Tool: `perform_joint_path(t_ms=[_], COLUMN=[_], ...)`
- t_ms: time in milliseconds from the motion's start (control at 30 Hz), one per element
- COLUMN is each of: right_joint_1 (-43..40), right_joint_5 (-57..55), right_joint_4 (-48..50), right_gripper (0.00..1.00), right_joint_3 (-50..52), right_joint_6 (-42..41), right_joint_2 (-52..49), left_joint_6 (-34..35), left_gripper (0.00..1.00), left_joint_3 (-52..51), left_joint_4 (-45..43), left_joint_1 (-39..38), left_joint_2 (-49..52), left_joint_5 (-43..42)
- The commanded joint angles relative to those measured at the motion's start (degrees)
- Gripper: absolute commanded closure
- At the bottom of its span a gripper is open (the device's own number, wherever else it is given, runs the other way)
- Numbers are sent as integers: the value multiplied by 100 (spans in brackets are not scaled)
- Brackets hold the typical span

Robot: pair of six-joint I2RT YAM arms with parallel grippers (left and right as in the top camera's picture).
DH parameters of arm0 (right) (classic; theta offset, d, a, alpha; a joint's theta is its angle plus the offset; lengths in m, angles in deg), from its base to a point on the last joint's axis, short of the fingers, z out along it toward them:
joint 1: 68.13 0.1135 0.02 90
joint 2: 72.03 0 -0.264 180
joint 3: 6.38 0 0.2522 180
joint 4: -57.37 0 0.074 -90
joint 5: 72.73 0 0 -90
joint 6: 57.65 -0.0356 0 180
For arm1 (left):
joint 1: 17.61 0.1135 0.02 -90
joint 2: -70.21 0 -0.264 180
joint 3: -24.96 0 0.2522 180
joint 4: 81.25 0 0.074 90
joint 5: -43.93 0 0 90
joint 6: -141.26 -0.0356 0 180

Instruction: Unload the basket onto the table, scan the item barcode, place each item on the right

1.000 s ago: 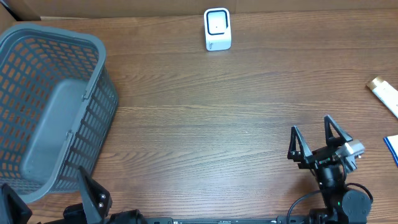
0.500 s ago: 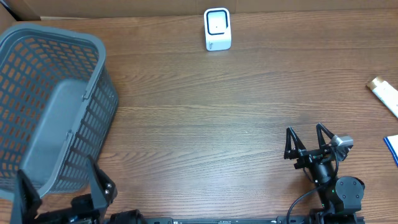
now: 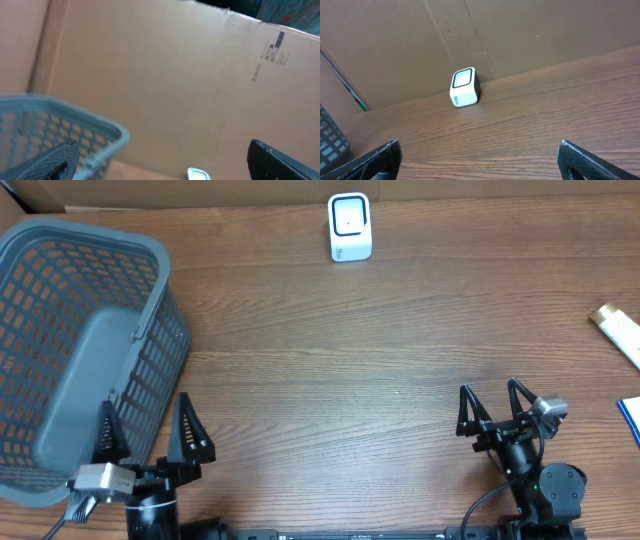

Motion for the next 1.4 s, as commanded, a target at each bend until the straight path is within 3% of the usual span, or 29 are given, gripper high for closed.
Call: perform_joint_path(t_ms=[0, 133, 267, 400, 533, 633, 900, 1367], right_joint_1=[33, 33, 33, 33, 33, 33, 33, 33], right_joint_5=[0, 2, 0, 0, 0, 0, 0, 0], right_joint_4=[26, 26, 26, 26, 24, 26, 26, 26], right_gripper=[0, 0, 0, 0, 0, 0, 0, 0], right_joint_3=[61, 61, 61, 61, 61, 61, 61, 61], right_joint_6=[-9, -9, -7, -7, -7, -9, -7, -9], right_joint_2=[-13, -13, -13, -13, -13, -13, -13, -13], left_joint_6=[575, 509, 260, 229, 227, 201, -186, -610], left_gripper=[0, 0, 0, 0, 0, 0, 0, 0], left_joint_3=[-66, -170, -627, -1488, -2350, -2717, -3158, -3152], left_joint_4=[514, 1331, 1456, 743, -780, -1276, -1167, -835], left_joint_1=[13, 15, 15, 13, -2, -92, -494, -479], left_joint_2=[-74, -72, -72, -72, -76, -79, -81, -81], left_joint_5=[127, 601, 1019, 1049, 734, 750, 1027, 938])
